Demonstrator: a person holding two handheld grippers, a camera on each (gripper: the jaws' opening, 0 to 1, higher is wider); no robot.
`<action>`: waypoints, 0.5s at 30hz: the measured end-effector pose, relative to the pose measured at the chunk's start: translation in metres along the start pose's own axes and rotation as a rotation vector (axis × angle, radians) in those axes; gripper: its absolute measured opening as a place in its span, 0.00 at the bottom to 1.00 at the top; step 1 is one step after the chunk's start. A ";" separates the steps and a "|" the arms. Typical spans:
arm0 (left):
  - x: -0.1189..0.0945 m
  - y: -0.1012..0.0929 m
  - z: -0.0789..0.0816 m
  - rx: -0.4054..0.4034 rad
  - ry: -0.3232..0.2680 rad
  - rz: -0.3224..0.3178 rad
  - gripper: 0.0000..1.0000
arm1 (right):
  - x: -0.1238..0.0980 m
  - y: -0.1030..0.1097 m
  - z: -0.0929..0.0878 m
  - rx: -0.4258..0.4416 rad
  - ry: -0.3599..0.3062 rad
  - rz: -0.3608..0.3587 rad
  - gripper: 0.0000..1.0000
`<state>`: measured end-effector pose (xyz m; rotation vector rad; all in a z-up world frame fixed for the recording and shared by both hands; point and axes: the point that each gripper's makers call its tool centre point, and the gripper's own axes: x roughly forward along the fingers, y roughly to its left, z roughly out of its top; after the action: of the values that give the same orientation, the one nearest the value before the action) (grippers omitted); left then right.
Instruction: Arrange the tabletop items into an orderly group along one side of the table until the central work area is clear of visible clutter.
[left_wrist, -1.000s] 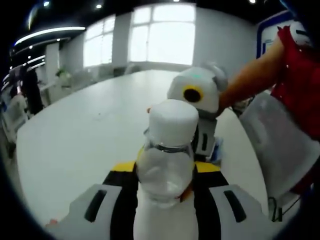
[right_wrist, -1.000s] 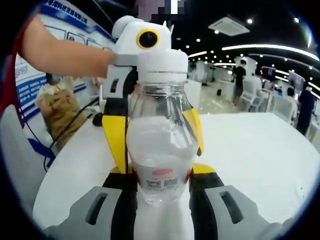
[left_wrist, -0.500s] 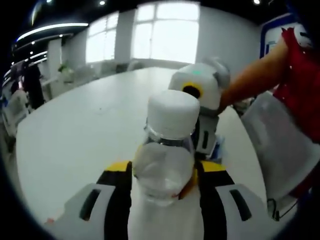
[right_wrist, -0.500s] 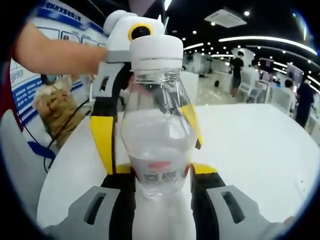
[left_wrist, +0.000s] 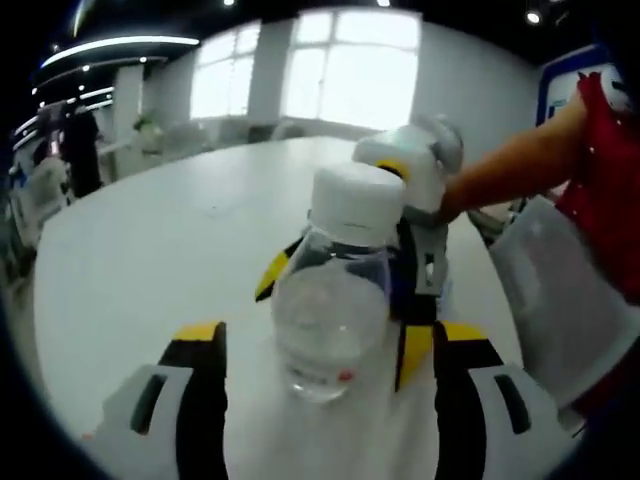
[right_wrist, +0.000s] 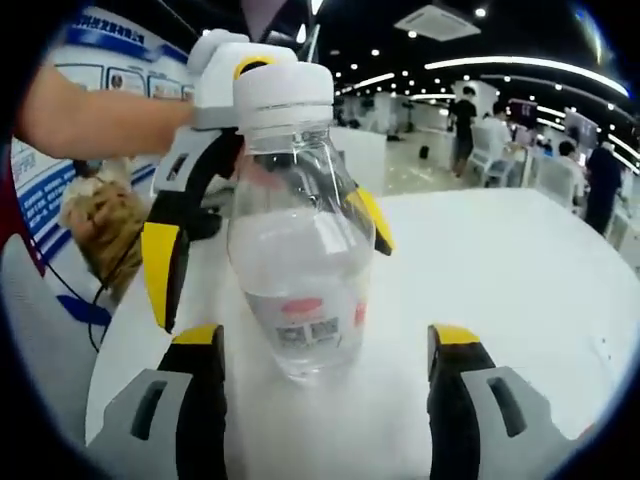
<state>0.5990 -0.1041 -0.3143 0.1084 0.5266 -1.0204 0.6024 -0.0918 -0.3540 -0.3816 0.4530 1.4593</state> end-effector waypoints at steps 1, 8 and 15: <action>0.000 0.000 -0.001 -0.006 -0.005 0.008 0.90 | -0.001 0.000 -0.001 0.000 0.008 0.000 0.89; -0.006 0.001 0.000 -0.055 -0.035 0.040 0.99 | -0.010 -0.001 -0.005 -0.013 0.038 -0.008 0.99; -0.013 -0.004 0.000 -0.070 -0.055 0.061 0.99 | -0.024 -0.006 -0.003 -0.014 0.049 -0.026 0.98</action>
<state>0.5906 -0.0956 -0.3074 0.0341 0.5050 -0.9416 0.6068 -0.1145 -0.3443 -0.4338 0.4761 1.4311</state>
